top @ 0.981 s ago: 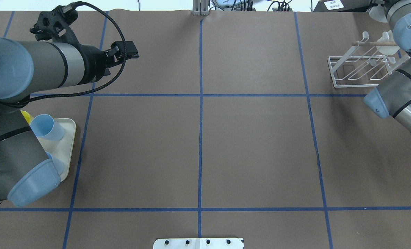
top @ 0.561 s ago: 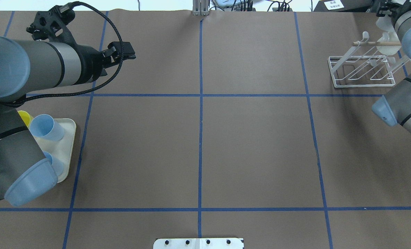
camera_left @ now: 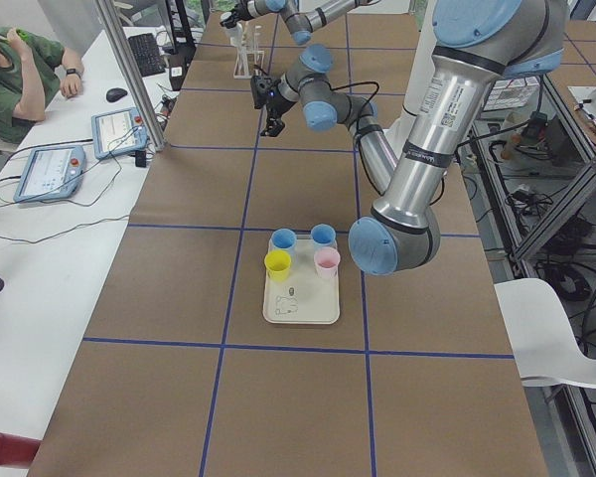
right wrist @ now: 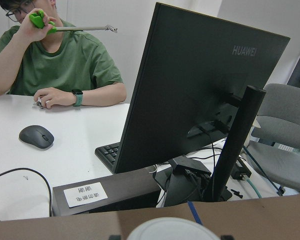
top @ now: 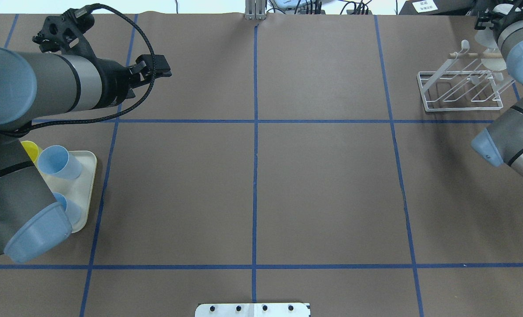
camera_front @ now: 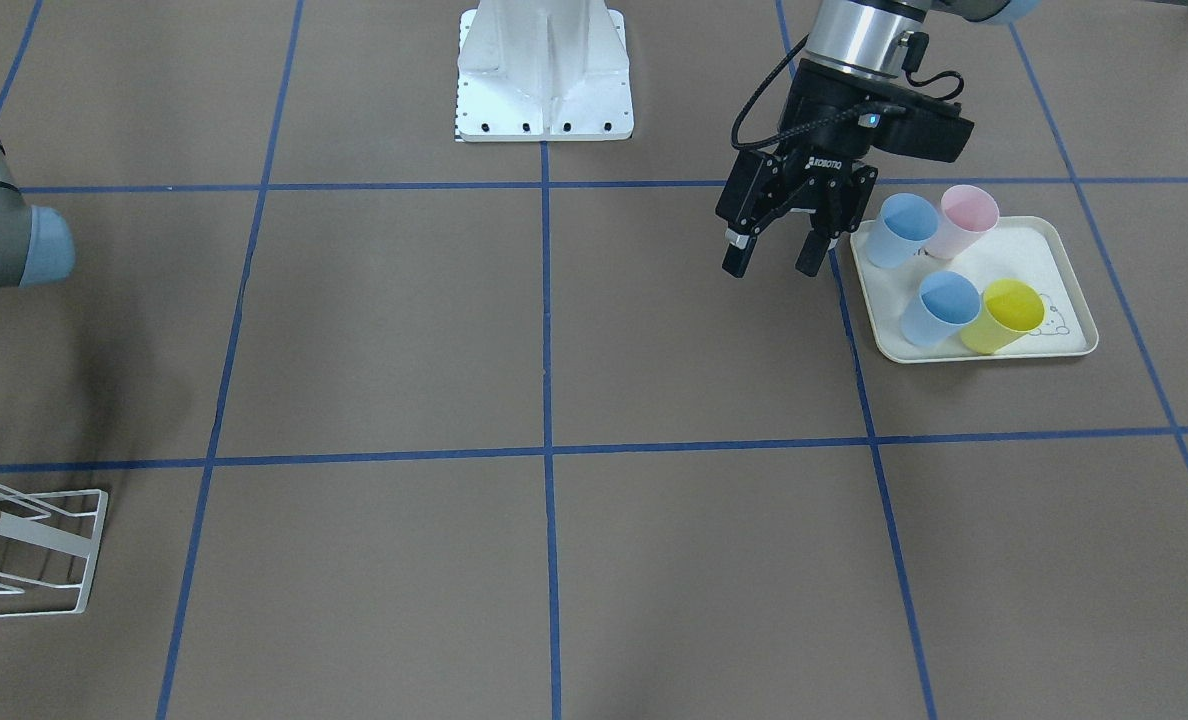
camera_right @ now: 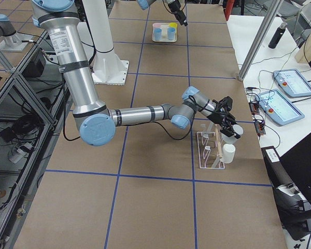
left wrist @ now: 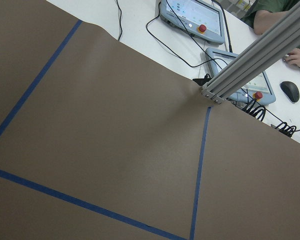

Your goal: Transfer IKEA cup to right arm and place on rack

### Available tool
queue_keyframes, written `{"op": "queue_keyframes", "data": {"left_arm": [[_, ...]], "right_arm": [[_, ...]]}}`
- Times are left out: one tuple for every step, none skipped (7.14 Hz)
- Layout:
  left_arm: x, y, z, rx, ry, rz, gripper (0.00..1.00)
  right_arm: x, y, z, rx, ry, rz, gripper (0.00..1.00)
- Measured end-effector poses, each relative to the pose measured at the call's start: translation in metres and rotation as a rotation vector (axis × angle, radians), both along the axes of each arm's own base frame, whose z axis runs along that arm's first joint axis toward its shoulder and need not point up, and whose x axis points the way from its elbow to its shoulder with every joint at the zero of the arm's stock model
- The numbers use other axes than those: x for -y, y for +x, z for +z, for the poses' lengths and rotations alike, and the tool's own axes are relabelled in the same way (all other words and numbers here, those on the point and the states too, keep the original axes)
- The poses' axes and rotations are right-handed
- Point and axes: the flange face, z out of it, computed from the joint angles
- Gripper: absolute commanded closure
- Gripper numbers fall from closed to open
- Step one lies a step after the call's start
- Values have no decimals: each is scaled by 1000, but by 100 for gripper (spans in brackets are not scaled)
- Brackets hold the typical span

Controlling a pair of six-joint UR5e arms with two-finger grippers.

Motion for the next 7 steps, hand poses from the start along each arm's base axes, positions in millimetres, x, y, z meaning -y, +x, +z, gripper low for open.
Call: {"op": "queue_keyframes", "data": {"left_arm": [[0, 0, 0, -1, -1, 0, 0], [0, 1, 0, -3, -3, 0, 0], [0, 1, 0, -4, -5, 0, 0], [0, 1, 0, -5, -6, 0, 0], [-1, 1, -1, -6, -6, 0, 0], [-1, 1, -1, -7, -6, 0, 0], [-1, 0, -1, -8, -5, -1, 0]], "right_arm": [[-2, -4, 2, -1, -3, -6, 100], [-6, -5, 8, -7, -10, -11, 39], [-9, -4, 12, -10, -15, -13, 0], [-9, -5, 12, -10, -14, -15, 0], [-9, -6, 10, -8, -11, -17, 0], [-8, -6, 7, -14, -8, -24, 0], [-8, -6, 6, -22, -7, -39, 0]]}}
